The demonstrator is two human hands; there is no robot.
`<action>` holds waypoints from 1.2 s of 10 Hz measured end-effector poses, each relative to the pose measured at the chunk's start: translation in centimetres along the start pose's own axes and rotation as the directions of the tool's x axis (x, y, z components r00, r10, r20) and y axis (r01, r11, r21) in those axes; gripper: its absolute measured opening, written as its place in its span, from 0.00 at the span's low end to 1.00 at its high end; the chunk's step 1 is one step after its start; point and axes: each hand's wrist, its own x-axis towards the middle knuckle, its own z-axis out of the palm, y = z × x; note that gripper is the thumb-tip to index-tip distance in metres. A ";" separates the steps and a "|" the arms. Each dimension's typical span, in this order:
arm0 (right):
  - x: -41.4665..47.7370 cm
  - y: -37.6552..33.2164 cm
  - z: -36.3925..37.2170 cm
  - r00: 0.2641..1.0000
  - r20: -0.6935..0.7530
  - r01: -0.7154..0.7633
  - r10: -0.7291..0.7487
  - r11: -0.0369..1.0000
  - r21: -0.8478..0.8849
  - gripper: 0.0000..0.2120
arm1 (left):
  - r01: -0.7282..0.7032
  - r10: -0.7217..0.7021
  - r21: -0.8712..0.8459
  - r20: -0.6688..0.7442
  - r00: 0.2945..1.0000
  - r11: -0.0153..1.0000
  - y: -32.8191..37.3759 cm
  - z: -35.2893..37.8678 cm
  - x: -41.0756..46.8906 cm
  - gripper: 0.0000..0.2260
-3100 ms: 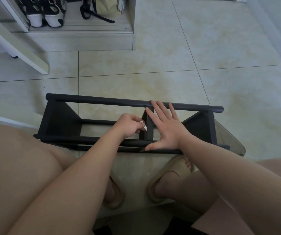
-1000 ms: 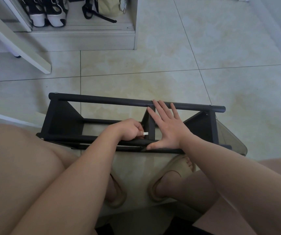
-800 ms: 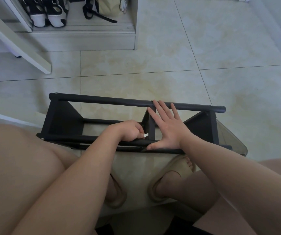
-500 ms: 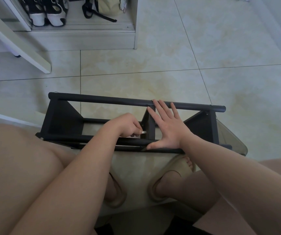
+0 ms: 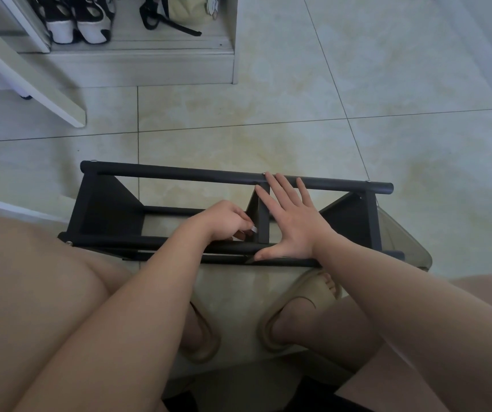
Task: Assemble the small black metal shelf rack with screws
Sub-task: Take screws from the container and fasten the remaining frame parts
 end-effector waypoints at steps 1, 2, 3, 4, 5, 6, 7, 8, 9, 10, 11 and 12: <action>0.0 0.1 0.0 1.000 0.002 -0.002 0.002 1.000 -0.002 0.65 | 0.005 -0.005 -0.063 0.001 1.000 0.998 0.1 0.1 0.1 0.05; 0.0 0.0 0.1 1.000 -0.009 0.001 -0.001 1.000 0.009 0.65 | 0.001 -0.006 -0.123 -0.043 0.999 0.992 0.1 0.2 0.2 0.03; 0.0 0.0 0.2 1.000 -0.017 0.000 0.001 1.000 0.018 0.65 | -0.012 -0.005 -0.142 -0.115 0.993 0.990 -0.2 0.5 0.5 0.01; 0.0 0.1 0.3 1.000 -0.020 0.000 0.000 1.000 0.015 0.65 | -0.040 0.019 -0.123 -0.168 0.986 0.992 -0.3 0.8 0.9 0.04; 0.0 0.1 0.3 1.000 -0.028 0.001 0.000 1.000 0.024 0.65 | -0.042 0.027 -0.079 -0.187 0.982 0.996 -0.3 1.1 1.2 0.07; 0.0 0.1 0.3 1.000 -0.031 0.001 -0.001 1.000 0.023 0.65 | -0.033 0.019 -0.075 -0.186 0.982 0.997 -0.4 1.2 1.4 0.07; -0.1 0.1 0.3 0.999 -0.034 0.002 -0.001 1.000 0.020 0.65 | -0.040 0.026 -0.071 -0.185 0.982 0.997 -0.6 1.2 1.5 0.05; -0.1 0.1 0.2 0.999 -0.032 0.001 0.000 1.000 0.021 0.65 | -0.042 0.027 -0.076 -0.190 0.981 0.996 -0.6 1.2 1.4 0.04; -0.1 0.1 0.2 1.000 -0.026 -0.002 0.003 1.000 0.020 0.65 | -0.033 0.011 -0.107 -0.200 0.980 0.994 -0.5 1.1 1.4 0.02; -0.1 0.1 0.2 1.000 -0.023 0.000 0.001 1.000 0.023 0.65 | -0.029 -0.006 -0.166 -0.207 0.978 0.986 -0.5 0.8 1.5 0.02; -0.1 0.0 0.2 1.000 -0.019 -0.001 0.002 1.000 0.017 0.65 | -0.030 -0.007 -0.190 -0.194 0.981 0.981 -0.6 0.7 1.5 0.01; -0.1 0.1 0.3 1.000 -0.018 -0.004 0.004 1.000 0.020 0.65 | -0.039 0.009 -0.167 -0.173 0.985 0.985 -0.6 0.7 1.4 0.01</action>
